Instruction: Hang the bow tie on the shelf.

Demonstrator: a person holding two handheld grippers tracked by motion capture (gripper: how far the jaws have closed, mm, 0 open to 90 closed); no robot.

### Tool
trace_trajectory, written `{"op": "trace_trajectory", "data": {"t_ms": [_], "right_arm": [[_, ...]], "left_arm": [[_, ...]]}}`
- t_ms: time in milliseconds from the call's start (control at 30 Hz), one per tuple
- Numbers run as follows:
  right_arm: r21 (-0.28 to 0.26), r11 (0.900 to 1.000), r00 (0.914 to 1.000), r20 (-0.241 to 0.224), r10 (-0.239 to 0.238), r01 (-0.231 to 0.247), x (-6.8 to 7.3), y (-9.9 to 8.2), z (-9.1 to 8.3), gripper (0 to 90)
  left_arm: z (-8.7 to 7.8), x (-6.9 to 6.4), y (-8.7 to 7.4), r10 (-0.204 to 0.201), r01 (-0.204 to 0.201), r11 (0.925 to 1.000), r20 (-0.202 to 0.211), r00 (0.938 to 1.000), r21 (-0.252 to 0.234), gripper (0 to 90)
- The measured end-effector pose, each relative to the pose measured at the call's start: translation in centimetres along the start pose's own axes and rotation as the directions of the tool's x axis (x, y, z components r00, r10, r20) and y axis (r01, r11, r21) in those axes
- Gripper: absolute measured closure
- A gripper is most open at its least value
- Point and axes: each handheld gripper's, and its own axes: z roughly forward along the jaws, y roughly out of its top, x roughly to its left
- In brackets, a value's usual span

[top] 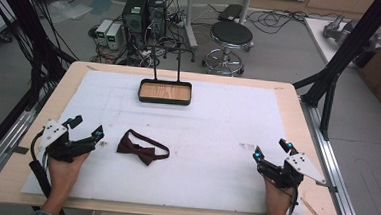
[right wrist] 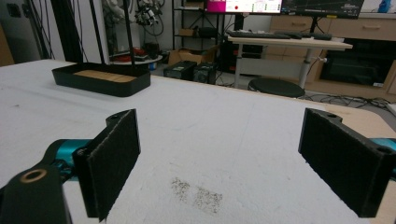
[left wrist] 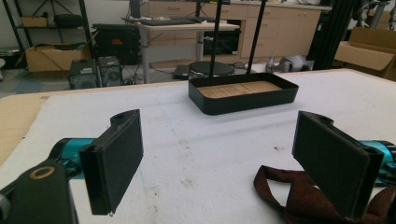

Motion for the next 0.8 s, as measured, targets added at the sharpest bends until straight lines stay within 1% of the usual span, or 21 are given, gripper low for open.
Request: {"op": "trace_trajectory", "data": {"t_ms": [167,200,267,433,533,633,800], "right_arm": [[0.005,1.0000,1.0000,-0.002,0.004,-0.004,0.08,-0.02,-0.05,11.7],[0.007,1.0000,1.0000,-0.004,0.004,-0.004,0.10,-0.04,-0.06,11.7],[0.009,1.0000,1.0000,-0.009,0.001,-0.001,0.11,-0.08,-0.03,11.7],[0.013,0.9999,0.9999,-0.008,-0.007,0.007,0.23,-0.08,-0.01,11.7],[0.013,0.9998,0.9999,-0.009,-0.014,0.014,0.27,-0.07,0.04,11.7],[0.016,0.9998,0.9999,-0.008,-0.014,0.014,0.32,-0.06,0.01,11.7],[0.018,0.9997,0.9999,-0.008,-0.015,0.015,0.31,-0.07,0.06,11.7]], "left_arm": [[0.03,-0.05,0.03,-0.002,0.002,1.0000,0.003,1.0000,-0.008,17.0],[0.08,-0.09,0.04,0.005,-0.005,1.0000,-0.001,1.0000,-0.006,17.0],[0.08,-0.11,0.04,0.004,-0.004,0.9999,0.000,1.0000,-0.012,17.3],[0.05,-0.08,0.05,0.003,-0.003,1.0000,0.000,1.0000,-0.008,17.2],[0.02,-0.21,0.08,0.009,-0.008,0.9999,0.009,0.9999,-0.007,17.2],[0.02,-0.26,0.08,0.011,-0.011,0.9999,0.011,0.9999,-0.007,17.2],[0.06,-0.36,0.08,0.014,-0.014,0.9999,0.026,0.9996,-0.003,17.3]]}}
